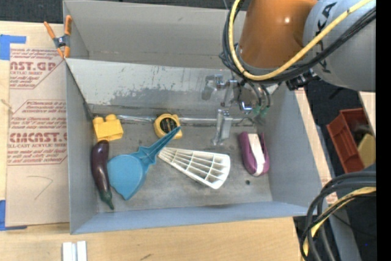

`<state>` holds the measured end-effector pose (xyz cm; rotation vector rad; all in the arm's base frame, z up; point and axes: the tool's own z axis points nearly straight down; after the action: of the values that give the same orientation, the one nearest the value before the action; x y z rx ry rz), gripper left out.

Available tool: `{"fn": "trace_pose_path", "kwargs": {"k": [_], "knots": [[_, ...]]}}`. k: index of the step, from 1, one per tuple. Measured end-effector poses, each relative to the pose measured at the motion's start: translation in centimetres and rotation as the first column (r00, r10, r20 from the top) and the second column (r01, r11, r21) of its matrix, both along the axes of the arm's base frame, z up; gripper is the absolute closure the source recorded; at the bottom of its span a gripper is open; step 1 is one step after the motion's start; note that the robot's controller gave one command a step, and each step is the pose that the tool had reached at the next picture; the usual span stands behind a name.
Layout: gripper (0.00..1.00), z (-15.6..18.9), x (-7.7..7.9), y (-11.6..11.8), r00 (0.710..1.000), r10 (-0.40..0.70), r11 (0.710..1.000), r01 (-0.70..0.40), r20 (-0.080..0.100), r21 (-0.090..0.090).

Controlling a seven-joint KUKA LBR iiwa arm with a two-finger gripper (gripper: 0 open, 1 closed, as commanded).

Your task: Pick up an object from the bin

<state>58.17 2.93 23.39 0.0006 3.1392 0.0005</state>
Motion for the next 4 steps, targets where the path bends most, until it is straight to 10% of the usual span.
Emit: {"fn": "trace_pose_path", "kwargs": {"k": [3,4], "knots": [[0.0,-13.5,-0.8,2.7,1.0,-0.005,1.0,0.005,0.001,0.001],[1.0,-16.1,-0.1,4.1,0.997,-0.073,0.997,0.073,0.008,0.005]]}}
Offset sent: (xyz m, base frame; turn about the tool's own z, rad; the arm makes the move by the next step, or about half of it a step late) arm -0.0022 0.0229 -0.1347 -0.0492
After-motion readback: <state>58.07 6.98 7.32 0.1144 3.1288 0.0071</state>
